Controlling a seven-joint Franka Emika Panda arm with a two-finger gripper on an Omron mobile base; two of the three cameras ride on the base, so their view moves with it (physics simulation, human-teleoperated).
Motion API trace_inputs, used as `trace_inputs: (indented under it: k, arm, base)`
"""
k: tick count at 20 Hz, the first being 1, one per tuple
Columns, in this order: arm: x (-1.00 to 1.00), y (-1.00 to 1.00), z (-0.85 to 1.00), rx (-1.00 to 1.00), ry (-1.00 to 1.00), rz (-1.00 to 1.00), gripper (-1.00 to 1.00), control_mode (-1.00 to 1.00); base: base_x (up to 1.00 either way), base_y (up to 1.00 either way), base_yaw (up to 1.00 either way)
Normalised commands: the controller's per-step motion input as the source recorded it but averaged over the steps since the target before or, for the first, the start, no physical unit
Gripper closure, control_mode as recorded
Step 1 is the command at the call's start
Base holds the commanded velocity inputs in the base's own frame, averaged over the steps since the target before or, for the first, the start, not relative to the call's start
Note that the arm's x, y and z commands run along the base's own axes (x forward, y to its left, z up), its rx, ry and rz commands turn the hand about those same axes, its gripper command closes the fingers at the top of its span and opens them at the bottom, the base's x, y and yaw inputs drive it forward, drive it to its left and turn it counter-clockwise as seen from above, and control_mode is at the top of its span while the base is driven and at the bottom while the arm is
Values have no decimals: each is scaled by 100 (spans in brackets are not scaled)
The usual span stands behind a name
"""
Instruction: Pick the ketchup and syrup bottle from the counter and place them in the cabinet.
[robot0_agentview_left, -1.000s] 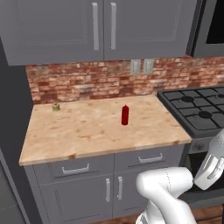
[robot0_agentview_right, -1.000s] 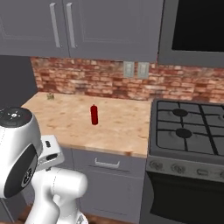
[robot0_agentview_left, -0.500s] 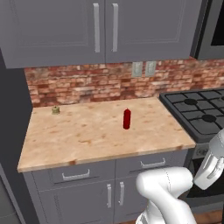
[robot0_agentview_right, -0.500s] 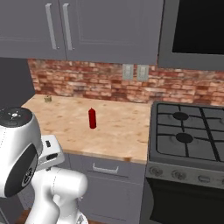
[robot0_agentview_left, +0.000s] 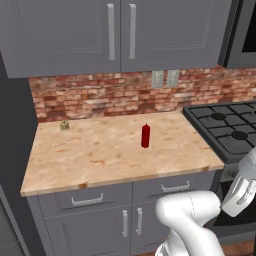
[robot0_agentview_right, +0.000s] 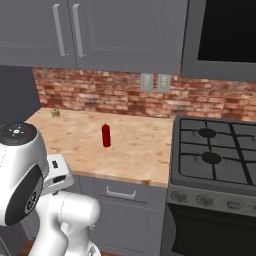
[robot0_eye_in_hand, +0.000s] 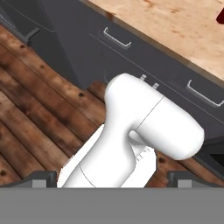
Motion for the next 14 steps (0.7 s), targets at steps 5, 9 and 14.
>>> trace_inputs:
  k: [5, 9, 14]
  arm:
    - [0, 0, 0, 0, 0, 0, -100, 100]
    - [0, 0, 0, 2, -1, 0, -100, -100]
    - [0, 0, 5, 10, -6, -1, -100, -100]
  base:
    - [0, 0, 1]
    - [0, 0, 0]
    - [0, 0, 0]
